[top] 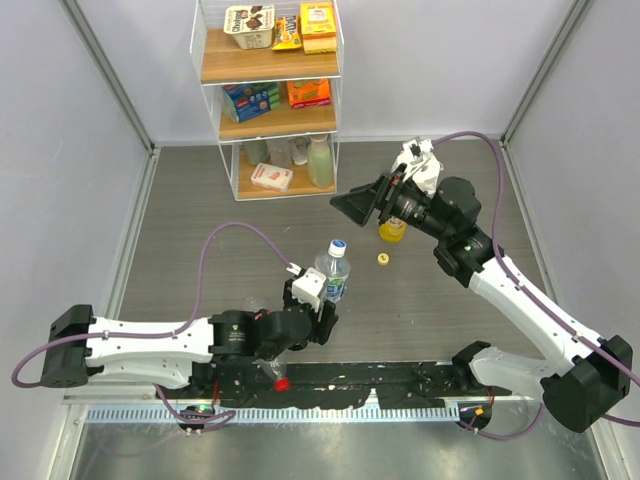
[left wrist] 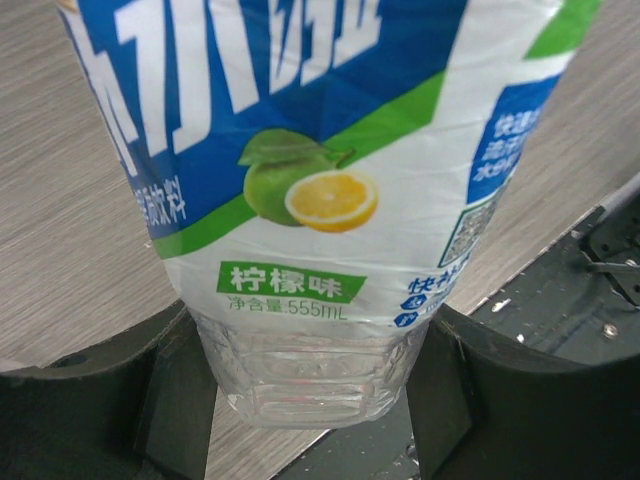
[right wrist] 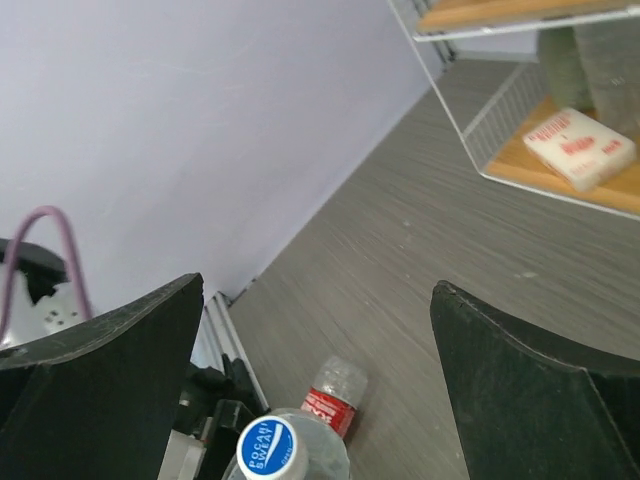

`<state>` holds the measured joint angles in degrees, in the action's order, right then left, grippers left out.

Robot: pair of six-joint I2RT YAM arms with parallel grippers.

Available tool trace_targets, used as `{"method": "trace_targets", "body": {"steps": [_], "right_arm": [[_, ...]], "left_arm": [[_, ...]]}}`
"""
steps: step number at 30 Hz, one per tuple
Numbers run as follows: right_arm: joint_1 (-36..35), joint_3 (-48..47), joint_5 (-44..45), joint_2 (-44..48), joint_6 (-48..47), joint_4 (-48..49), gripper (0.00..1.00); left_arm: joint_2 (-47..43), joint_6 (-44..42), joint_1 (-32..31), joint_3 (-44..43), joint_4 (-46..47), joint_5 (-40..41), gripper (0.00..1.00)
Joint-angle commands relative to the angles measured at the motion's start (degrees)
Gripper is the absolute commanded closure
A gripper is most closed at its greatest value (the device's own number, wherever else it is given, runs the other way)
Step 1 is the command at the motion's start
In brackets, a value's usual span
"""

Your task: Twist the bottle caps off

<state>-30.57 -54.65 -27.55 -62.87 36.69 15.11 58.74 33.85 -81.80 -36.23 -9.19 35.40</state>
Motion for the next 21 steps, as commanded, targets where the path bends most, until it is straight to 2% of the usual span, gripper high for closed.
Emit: {"method": "trace_targets", "body": {"steps": [1, 5, 12, 21], "right_arm": [[-2.91, -5.28, 12.85, 0.21, -5.66, -14.56, 0.00], [-6.87, -8.79, 18.31, -1.81, -7.15, -20.55, 0.00], [-10.65, -10.91, 23.32, -3.48, -5.93, -23.20, 0.01], [-12.85, -11.09, 24.91, -5.07, -5.66, -23.99, 0.05]], "left_arm": [[2.69, 1.13, -0.47, -5.68, -4.59, 7.92, 1.00], [6.20, 4.55, -0.55, -9.64, -11.18, 14.69, 1.00], [11.65, 10.70, -0.55, -15.97, -21.47, 22.34, 1.00], [19.91, 17.30, -0.55, -24.06, -33.25, 26.56, 1.00]]}}
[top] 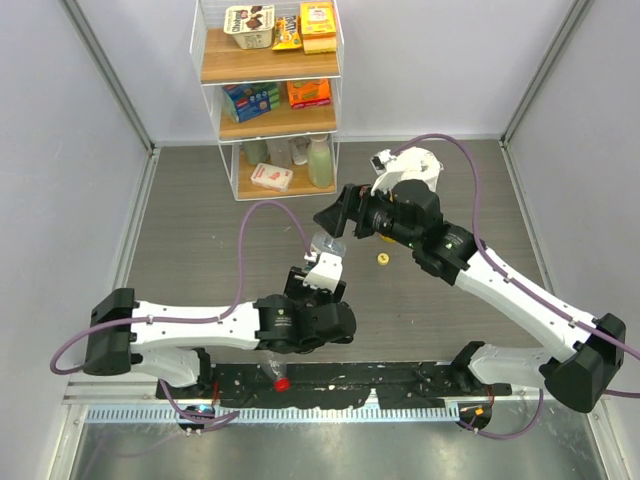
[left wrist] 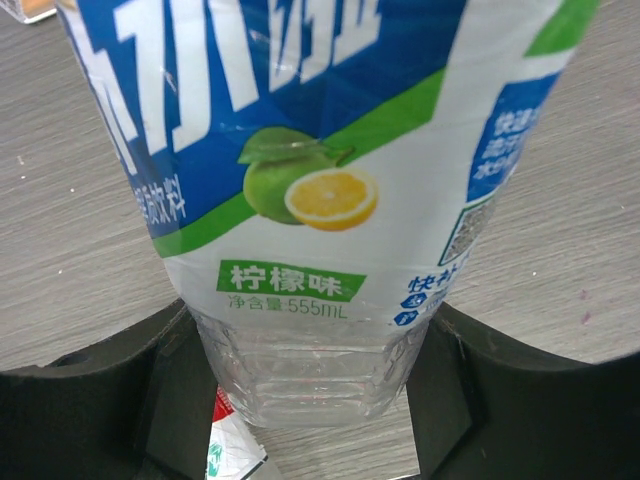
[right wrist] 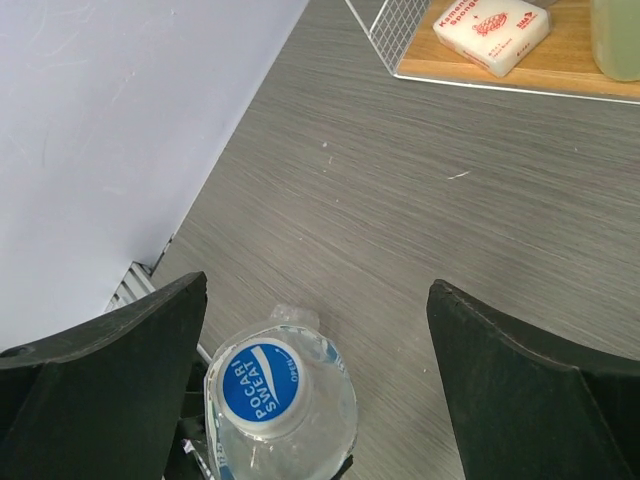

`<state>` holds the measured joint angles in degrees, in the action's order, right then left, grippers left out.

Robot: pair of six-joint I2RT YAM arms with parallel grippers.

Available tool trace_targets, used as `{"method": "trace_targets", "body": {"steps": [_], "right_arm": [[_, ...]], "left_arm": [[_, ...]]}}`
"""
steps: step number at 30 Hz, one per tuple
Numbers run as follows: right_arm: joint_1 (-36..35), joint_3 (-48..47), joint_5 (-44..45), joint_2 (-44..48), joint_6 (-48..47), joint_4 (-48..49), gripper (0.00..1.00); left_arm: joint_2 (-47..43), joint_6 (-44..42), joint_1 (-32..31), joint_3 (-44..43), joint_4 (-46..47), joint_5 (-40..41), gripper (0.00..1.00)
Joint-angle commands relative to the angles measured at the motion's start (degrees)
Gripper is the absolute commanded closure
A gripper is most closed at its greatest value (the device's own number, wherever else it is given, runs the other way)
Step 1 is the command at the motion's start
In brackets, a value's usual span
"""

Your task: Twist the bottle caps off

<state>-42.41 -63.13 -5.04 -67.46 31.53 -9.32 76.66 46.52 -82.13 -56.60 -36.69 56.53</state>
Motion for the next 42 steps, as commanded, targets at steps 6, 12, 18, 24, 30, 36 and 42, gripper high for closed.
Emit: {"method": "trace_targets", "body": {"steps": [6, 12, 18, 24, 30, 36, 42], "right_arm": [[-1.27, -2.08, 1.79, -0.65, -0.33, 0.62, 0.20], [-1.27, -0.94, 1.09, 0.14, -0.07, 1.67, 0.41], [-1.27, -1.03, -0.32, 0.05, 0.11, 2.11, 0.55], [-1.18, -0.76, -1.55, 0.57, -0.06, 2.73, 0.72], [-1.27, 1.08, -2.69, 2.16, -1.38, 5.36, 0.95], [-1.27, 1.70, -7.34, 2.68, -6.21, 6.95, 0.98], [-0.57, 2.75, -19.89, 3.65, -10.60, 12.13, 0.98]], "left_arm": [[2.44, 5.77, -0.23, -4.05, -5.59, 5.87, 1.00], [2.17, 5.42, -0.23, -3.87, -5.15, 5.96, 1.00], [2.35, 5.77, -0.31, -3.96, -5.06, 5.96, 1.00], [2.62, 6.12, -0.23, -4.57, -5.76, 5.69, 1.00], [1.12, 5.69, -0.23, -3.08, -4.19, 3.85, 1.00], [-3.62, 1.91, -0.23, 1.04, 2.22, -0.54, 1.00], [-8.98, -2.40, -0.23, 5.09, 9.26, -8.01, 1.00]]}}
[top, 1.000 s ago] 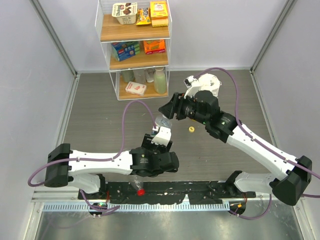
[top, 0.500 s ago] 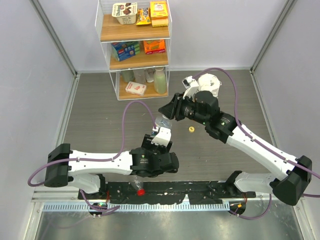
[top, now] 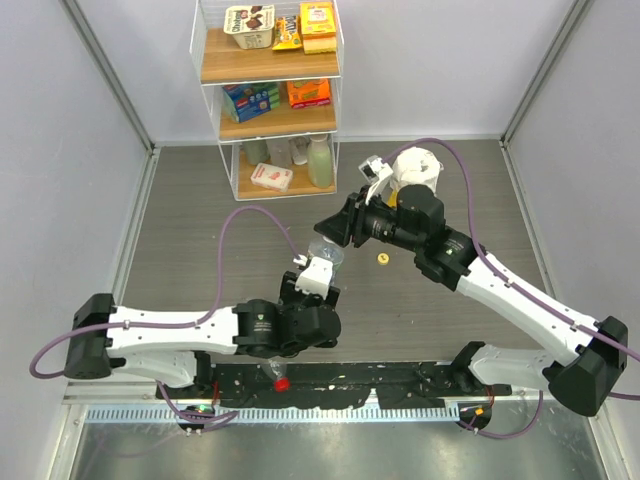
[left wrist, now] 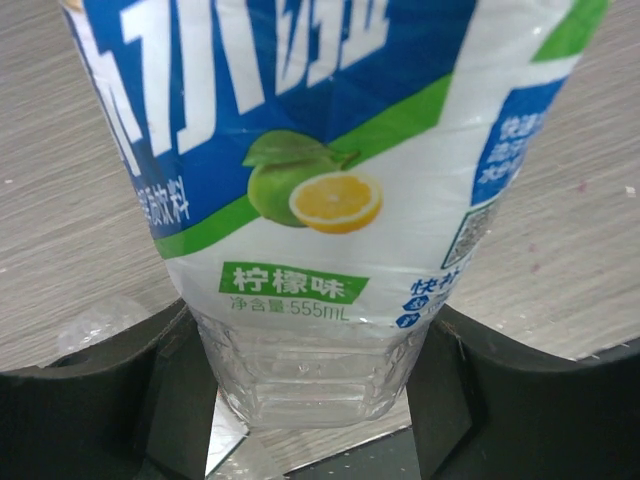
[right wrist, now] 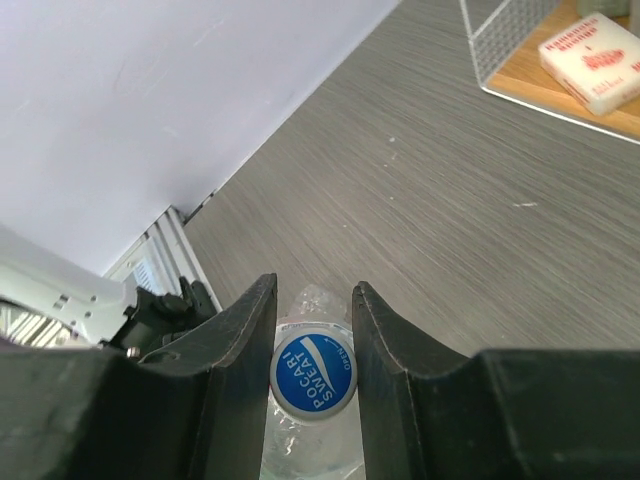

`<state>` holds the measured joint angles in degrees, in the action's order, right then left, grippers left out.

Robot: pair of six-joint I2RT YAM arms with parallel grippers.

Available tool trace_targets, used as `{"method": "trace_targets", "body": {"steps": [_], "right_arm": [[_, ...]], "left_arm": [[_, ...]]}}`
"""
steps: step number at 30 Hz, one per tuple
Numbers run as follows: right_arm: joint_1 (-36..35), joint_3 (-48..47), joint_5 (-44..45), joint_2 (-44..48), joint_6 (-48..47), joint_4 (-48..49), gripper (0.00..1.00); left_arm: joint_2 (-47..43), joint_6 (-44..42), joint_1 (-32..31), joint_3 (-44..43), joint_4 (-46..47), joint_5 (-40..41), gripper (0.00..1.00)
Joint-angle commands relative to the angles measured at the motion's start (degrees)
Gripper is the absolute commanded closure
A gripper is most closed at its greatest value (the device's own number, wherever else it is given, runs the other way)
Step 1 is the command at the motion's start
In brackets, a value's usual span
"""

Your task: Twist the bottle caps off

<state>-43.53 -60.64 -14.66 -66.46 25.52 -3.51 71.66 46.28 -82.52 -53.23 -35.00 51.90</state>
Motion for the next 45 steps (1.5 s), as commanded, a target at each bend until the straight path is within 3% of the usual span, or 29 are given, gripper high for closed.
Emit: {"method": "trace_targets", "body": {"steps": [1, 8, 15, 24, 31, 35, 45], "right_arm": [[0.64, 0.44, -11.44, 2.82, -4.86, 7.36, 0.98], [3.18, 0.96, -26.89, 2.38, -5.84, 11.68, 0.98], [6.70, 5.36, -42.46, 0.98, 6.29, 31.27, 0.98], [8.02, 4.22, -43.35, -0.08, 7.18, 33.22, 0.98], [9.60, 3.52, -33.44, 0.01, 5.86, 26.47, 0.98], [10.22, 0.54, -23.86, -0.16, 1.74, 15.50, 0.98], [10.39, 0.70, 0.23, -2.00, -2.84, 4.22, 0.98]], "left_arm": [[-4.77, -3.12, 0.17, 2.42, 8.63, -4.51, 1.00], [-11.36, -7.43, 0.17, 8.66, 17.24, -15.41, 1.00], [-16.55, -9.28, 0.17, 12.54, 22.96, -20.69, 1.00], [-18.75, -9.98, 0.17, 14.30, 24.28, -21.49, 1.00], [-17.43, -9.46, 0.17, 14.21, 23.40, -20.79, 1.00], [-17.25, -8.32, 0.17, 14.91, 22.96, -19.65, 1.00], [-19.89, -6.12, 0.17, 17.11, 21.91, -16.84, 1.00]]}}
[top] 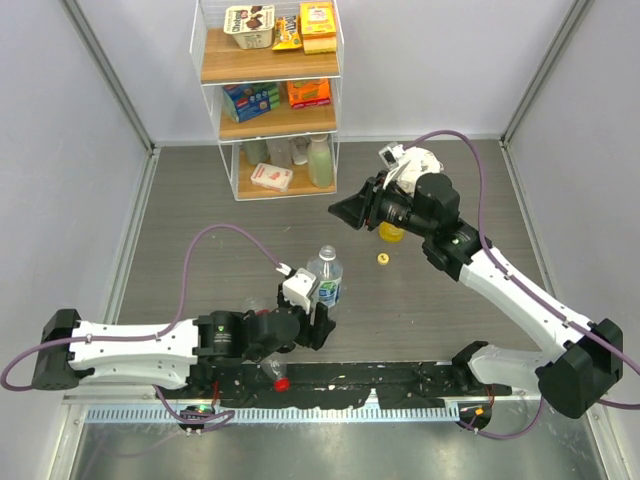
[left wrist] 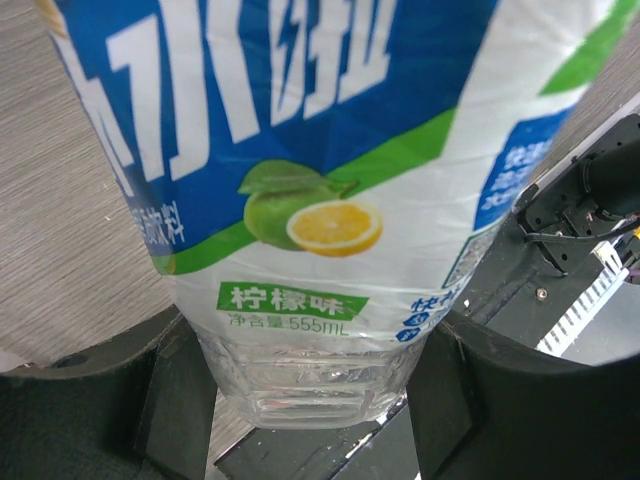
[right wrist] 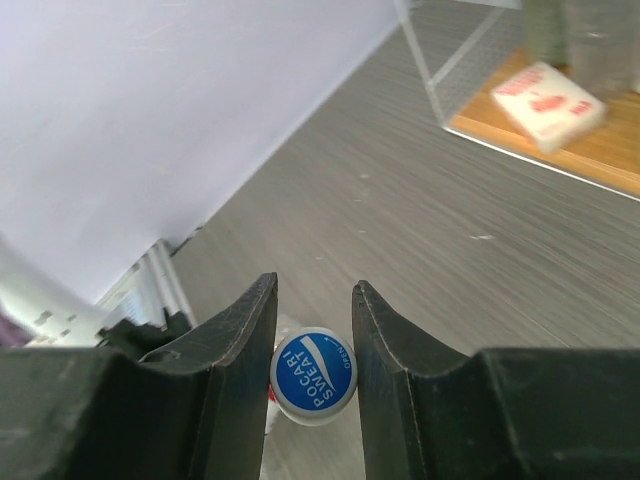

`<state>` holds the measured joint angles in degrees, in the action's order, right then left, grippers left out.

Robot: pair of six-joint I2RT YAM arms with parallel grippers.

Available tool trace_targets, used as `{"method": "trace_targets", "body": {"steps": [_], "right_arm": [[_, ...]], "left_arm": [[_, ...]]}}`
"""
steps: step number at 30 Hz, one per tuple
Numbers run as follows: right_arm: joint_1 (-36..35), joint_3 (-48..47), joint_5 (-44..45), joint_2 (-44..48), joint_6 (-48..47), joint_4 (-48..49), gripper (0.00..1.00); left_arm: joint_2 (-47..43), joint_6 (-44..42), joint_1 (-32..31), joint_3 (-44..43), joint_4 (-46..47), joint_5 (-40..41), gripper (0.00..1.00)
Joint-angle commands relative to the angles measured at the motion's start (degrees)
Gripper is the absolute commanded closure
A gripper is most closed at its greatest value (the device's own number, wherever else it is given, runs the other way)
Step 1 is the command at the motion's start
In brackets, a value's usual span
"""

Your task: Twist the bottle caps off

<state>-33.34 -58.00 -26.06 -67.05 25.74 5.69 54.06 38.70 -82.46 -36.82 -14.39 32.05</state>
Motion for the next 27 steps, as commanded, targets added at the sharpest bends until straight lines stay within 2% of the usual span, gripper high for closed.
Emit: {"method": "trace_targets", "body": {"steps": [1, 11, 19, 23, 24, 25, 26, 27], "right_arm": [[0.21, -1.86, 12.00, -1.86, -3.41, -5.34, 0.98], [0.03, 2.71, 18.77, -15.11, -5.78, -5.34, 0.98], [-0.58, 3.33, 21.75, -23.03, -5.34, -8.15, 0.87], [-0.76, 3.94, 23.51, -22.87, -6.14, -8.24, 0.79], [-0.76, 4.12, 23.78, -22.26, -6.14, -8.07, 0.70], [-0.93, 4.56, 24.39, -21.73, -6.14, -7.81, 0.69], [-0.76, 4.99, 24.57, -21.20, -6.22, -6.93, 0.59], [-0.85, 5.17, 24.74, -20.94, -5.88, -6.66, 0.46]], "left_arm": [[-2.64, 1.56, 0.01, 0.96, 1.30, 3.45, 1.00], [-6.07, -0.02, 0.01, -1.15, 0.24, 5.30, 1.00], [-6.07, -1.96, 0.01, -3.00, 0.07, 5.56, 1.00], [-6.16, -1.96, 0.01, -3.08, 0.33, 5.74, 1.00], [-6.25, -1.96, 0.01, -3.00, 0.33, 5.74, 1.00], [-6.34, -1.96, 0.01, -2.91, 0.33, 5.65, 1.00], [-6.16, -1.96, 0.01, -2.73, 0.33, 5.74, 1.00], [-6.08, -1.87, 0.01, -2.65, 0.33, 5.83, 1.00]]}}
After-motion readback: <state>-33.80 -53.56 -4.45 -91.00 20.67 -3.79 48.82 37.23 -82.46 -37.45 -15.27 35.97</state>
